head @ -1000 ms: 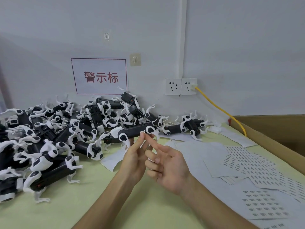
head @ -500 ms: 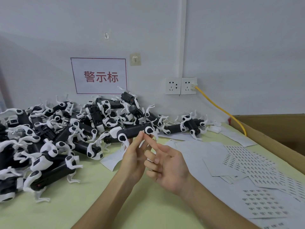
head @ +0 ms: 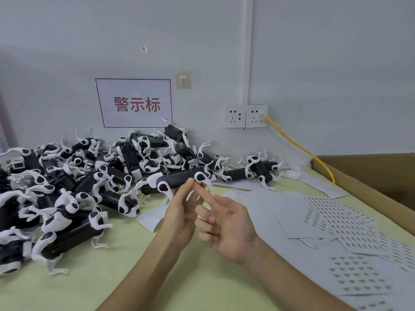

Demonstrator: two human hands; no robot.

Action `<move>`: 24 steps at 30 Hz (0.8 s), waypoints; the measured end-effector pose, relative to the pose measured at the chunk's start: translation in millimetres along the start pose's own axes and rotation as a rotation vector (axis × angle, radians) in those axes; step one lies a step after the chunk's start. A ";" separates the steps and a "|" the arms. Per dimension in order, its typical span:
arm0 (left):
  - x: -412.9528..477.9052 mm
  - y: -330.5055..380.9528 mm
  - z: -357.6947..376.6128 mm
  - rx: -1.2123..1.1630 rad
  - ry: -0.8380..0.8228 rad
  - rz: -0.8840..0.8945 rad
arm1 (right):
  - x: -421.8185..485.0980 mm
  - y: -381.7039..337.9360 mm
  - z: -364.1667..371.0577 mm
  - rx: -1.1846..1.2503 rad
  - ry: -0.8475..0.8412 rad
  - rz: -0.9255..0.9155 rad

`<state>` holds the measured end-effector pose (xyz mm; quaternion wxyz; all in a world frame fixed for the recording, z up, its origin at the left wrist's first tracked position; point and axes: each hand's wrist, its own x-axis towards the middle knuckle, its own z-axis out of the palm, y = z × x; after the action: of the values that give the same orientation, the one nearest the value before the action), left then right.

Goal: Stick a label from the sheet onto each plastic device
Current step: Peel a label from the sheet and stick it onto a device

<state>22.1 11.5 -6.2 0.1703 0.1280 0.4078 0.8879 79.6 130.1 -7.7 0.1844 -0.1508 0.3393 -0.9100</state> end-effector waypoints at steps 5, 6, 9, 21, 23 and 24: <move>-0.8 -0.3 1.7 0.004 -0.006 0.003 | 0.2 0.7 -1.2 -0.007 0.000 0.000; -1.5 -0.5 2.9 0.001 -0.008 -0.001 | 0.0 0.5 -1.8 -0.003 -0.004 0.000; -3.5 -1.3 5.1 0.012 -0.017 -0.010 | 0.1 0.3 -3.0 0.000 -0.018 -0.001; -6.9 -0.8 8.4 0.080 -0.039 -0.036 | -0.4 -0.9 -1.1 0.003 -0.036 -0.010; -8.0 -0.8 9.9 0.098 -0.037 -0.048 | -0.8 -2.1 -0.7 0.003 -0.035 -0.014; -8.5 -0.7 10.4 0.112 -0.026 -0.053 | -0.8 -2.3 -0.6 0.009 -0.034 -0.014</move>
<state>33.7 15.6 -1.0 0.1915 0.1379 0.4577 0.8572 79.5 132.5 -6.8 0.1847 -0.1677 0.3310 -0.9100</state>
